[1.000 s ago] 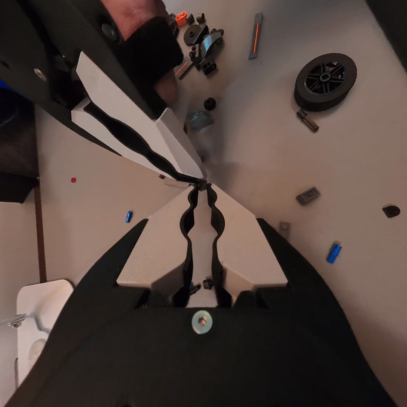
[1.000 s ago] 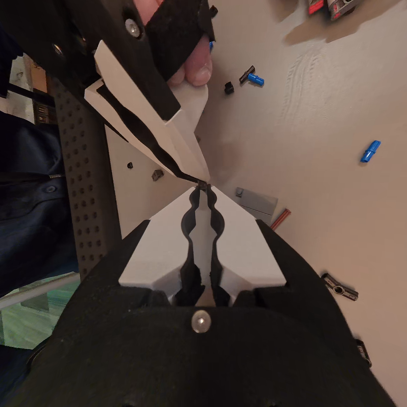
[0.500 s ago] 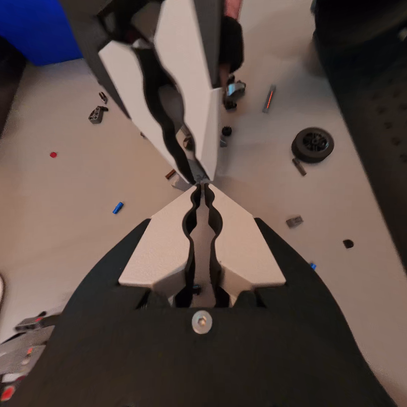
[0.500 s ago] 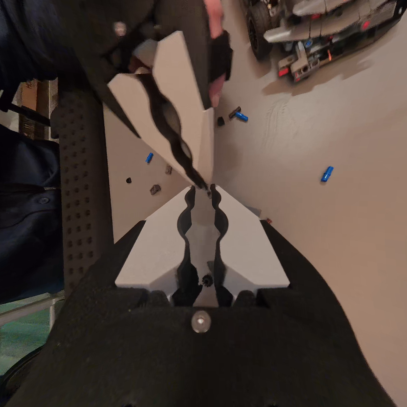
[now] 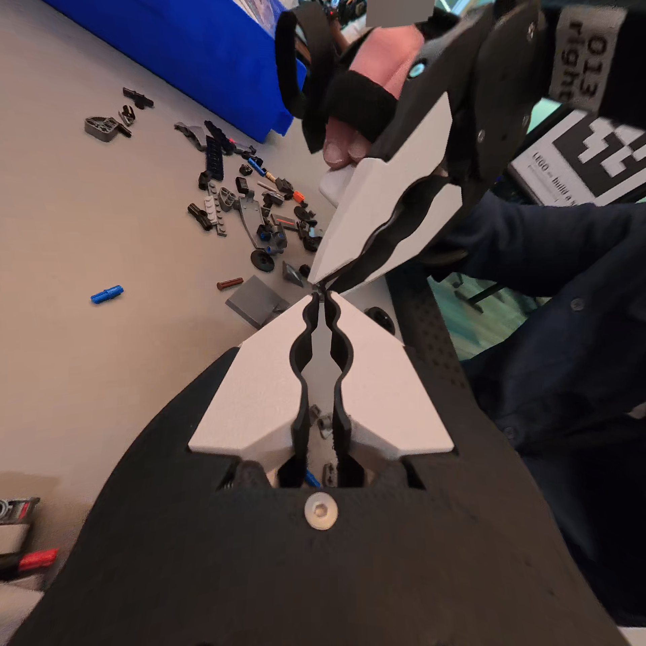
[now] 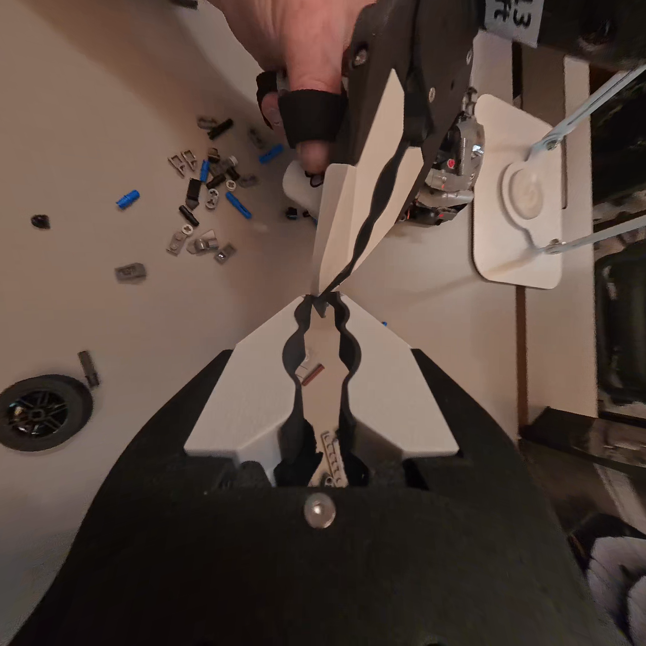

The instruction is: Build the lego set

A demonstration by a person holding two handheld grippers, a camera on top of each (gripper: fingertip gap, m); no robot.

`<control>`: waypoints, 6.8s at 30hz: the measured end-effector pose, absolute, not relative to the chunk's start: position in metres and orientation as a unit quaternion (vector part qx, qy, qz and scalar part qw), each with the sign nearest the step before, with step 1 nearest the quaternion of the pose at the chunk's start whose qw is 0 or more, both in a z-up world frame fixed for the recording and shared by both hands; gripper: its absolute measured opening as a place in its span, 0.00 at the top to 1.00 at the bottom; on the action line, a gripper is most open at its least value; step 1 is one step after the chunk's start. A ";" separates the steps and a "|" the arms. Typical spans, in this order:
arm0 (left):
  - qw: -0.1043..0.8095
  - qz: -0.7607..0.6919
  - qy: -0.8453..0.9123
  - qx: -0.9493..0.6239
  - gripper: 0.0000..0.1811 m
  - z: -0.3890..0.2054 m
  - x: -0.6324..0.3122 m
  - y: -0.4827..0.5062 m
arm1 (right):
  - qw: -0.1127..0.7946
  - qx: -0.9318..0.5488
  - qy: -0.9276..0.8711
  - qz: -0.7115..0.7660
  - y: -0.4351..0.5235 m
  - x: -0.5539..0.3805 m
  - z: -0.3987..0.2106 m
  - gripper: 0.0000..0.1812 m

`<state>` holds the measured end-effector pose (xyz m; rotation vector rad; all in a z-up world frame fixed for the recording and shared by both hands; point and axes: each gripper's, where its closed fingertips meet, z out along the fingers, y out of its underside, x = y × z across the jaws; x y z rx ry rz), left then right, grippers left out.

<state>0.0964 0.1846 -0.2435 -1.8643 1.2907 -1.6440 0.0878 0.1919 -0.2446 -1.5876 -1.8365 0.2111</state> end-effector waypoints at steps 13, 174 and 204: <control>0.124 -0.625 0.423 -0.644 1.00 -0.241 0.093 0.182 | 0.346 -0.599 -0.720 0.060 0.189 0.087 -0.244 0.96; 0.255 -0.191 0.532 -0.784 0.76 -0.325 0.078 0.197 | 0.313 -0.763 -0.530 0.198 0.235 0.126 -0.241 1.00; 0.277 -0.239 0.620 -0.694 0.78 -0.318 0.089 0.168 | 0.025 -0.794 -0.541 0.275 0.171 0.113 -0.316 1.00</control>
